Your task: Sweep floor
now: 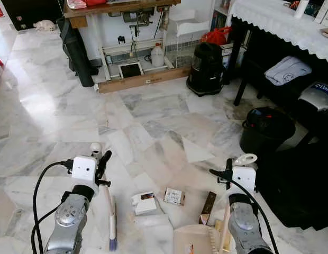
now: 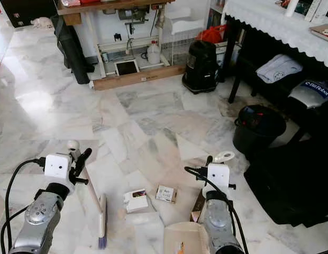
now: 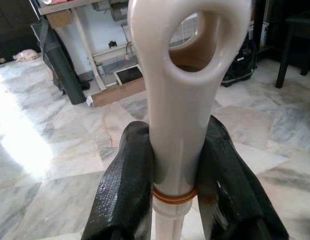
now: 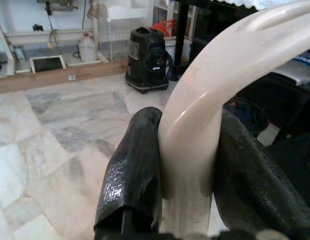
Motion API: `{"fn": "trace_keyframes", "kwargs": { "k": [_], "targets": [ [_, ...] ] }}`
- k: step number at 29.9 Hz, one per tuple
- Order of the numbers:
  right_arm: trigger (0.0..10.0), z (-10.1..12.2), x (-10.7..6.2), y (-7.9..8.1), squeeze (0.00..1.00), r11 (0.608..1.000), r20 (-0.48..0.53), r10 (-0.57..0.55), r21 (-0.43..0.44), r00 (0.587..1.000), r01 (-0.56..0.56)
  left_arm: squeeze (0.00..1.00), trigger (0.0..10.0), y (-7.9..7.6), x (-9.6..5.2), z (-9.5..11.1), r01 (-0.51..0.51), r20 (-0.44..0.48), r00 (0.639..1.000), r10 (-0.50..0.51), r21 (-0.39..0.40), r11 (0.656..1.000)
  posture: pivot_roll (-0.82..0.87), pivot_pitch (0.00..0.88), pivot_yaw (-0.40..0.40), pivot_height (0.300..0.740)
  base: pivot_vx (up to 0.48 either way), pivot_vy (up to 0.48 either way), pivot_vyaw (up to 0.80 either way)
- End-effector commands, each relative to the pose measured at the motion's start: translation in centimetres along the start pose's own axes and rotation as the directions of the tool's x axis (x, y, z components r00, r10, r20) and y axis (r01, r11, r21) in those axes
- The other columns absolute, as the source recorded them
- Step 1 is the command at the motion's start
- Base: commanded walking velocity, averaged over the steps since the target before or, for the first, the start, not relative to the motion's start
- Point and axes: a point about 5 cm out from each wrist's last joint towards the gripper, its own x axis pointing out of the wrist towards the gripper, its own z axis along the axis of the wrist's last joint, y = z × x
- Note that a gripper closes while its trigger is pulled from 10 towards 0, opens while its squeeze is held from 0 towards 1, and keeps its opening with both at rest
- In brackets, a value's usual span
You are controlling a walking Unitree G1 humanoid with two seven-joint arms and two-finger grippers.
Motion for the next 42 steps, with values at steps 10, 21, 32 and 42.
{"fn": "trace_keyframes", "kwargs": {
  "k": [10,21,32,42],
  "targets": [
    [10.0,2.2,1.8,1.0,0.00,1.000,0.075,0.010,0.024,0.997,-0.012,0.00,10.0,0.6,-0.1,0.5,0.013,0.011,1.000,-0.013,0.024,1.000,0.18,0.076,0.054,0.740,0.000,0.000,0.00],
    [10.0,1.3,1.4,0.8,0.00,1.000,0.041,0.016,-0.016,0.999,-0.015,0.00,10.0,0.1,-0.2,0.4,0.069,-0.007,0.998,-0.069,0.007,0.998,0.19,0.087,0.062,0.740,0.000,0.000,0.00],
    [10.0,0.3,0.8,0.5,0.00,0.999,0.010,0.001,-0.053,1.000,-0.001,0.00,10.0,-0.3,-0.3,-0.1,0.111,-0.048,0.992,-0.114,-0.073,0.991,0.20,0.088,0.071,0.740,0.000,0.000,0.00],
    [10.0,0.0,0.6,0.4,0.00,0.997,0.003,-0.011,-0.080,1.000,0.011,0.00,10.0,-0.6,-0.1,0.0,0.179,-0.062,0.979,-0.194,-0.188,0.966,0.20,0.084,0.074,0.740,0.000,0.000,0.00]
  ]
}}
